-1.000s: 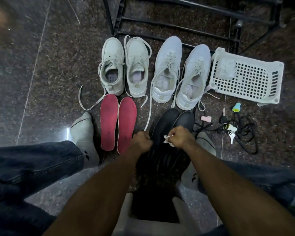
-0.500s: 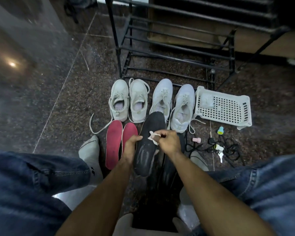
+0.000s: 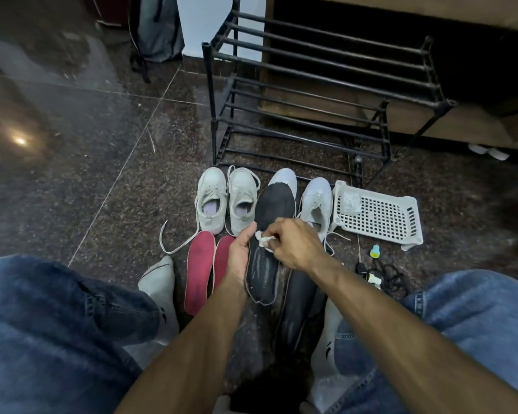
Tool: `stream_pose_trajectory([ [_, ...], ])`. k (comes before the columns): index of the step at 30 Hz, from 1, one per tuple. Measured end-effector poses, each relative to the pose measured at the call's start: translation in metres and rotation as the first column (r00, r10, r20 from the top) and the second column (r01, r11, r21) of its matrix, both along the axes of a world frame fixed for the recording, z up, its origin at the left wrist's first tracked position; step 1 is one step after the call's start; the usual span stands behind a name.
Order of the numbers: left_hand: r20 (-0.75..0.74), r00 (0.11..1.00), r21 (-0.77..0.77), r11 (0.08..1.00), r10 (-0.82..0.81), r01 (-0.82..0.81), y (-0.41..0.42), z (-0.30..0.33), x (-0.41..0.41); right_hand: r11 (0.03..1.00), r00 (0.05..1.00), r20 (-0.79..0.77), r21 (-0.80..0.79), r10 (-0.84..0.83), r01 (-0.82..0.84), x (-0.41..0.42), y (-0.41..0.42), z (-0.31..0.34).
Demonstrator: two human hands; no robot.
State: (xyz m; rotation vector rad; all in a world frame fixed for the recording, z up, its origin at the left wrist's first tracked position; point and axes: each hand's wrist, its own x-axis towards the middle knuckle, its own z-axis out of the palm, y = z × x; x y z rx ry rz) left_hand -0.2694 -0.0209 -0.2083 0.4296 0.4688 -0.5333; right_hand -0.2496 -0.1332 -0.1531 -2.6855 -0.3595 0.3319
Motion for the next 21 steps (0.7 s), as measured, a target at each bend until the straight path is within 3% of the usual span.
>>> stream_pose_trajectory([
  [6,-0.043,0.997,0.013,0.998,0.058,-0.057,0.015,0.003,0.009,0.963,0.963,-0.014,0.018,0.270,-0.269,-0.050,0.008,0.025],
  [12,0.012,0.999,0.027,0.998,0.048,-0.048,0.001,0.011,0.011,0.992,0.973,0.217,-0.119,0.074,-0.049,0.007,0.005,0.036],
  [18,0.062,0.996,0.002,0.998,0.061,-0.061,0.009,0.018,0.017,0.942,0.935,0.121,-0.071,0.334,-0.327,-0.038,0.007,0.042],
  [21,0.067,0.995,-0.017,0.997,0.078,-0.077,0.001,0.020,0.014,0.969,0.957,0.178,-0.140,0.228,-0.204,-0.013,-0.001,0.043],
])
